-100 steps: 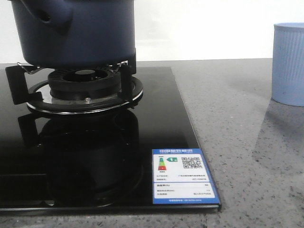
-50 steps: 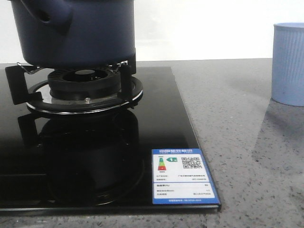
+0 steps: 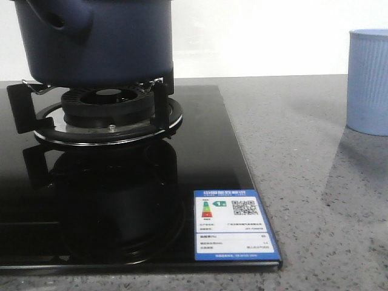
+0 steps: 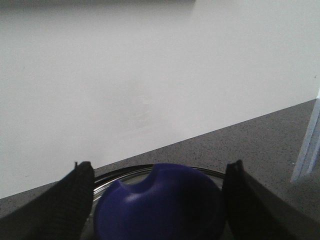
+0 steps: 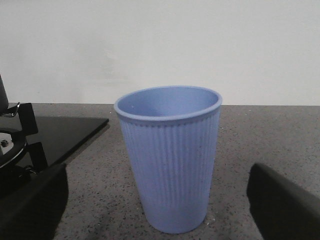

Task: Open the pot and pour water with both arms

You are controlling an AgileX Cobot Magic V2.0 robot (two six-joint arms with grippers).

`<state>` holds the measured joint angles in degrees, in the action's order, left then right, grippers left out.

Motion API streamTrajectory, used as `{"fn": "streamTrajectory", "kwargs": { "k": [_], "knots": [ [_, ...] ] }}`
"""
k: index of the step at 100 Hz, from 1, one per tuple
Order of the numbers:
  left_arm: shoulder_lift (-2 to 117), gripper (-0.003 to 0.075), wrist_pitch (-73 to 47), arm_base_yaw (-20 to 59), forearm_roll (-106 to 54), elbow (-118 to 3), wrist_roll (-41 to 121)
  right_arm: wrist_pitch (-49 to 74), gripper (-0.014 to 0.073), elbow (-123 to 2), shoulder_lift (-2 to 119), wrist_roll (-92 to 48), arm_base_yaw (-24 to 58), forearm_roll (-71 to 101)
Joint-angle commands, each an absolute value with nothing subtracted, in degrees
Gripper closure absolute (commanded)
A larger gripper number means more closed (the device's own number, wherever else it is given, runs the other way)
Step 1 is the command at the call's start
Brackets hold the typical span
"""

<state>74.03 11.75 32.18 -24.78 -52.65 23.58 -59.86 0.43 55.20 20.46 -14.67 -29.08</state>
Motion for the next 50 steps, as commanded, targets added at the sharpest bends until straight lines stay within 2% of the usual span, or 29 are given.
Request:
{"fn": "streamTrajectory", "kwargs": {
  "k": [1,37,44,50],
  "knots": [
    [71.23,0.0232,17.73,32.47,-24.72,-54.86,23.4,-64.08,-0.0065,1.49,54.71,19.67,-14.96,-27.71],
    [60.15,0.0241,17.33,30.18,-24.61,-54.86,23.77,-68.07,-0.0052,1.49,54.71,19.67,-14.96,-27.71],
    [58.08,0.0279,15.65,28.06,-24.61,-54.86,24.2,-69.52,0.0001,1.49,54.71,19.67,-14.96,-27.57],
    [56.8,0.0339,13.97,25.68,-24.61,-54.86,24.2,-71.33,0.01,1.49,54.71,19.67,-14.96,-27.13]
  ]
}}
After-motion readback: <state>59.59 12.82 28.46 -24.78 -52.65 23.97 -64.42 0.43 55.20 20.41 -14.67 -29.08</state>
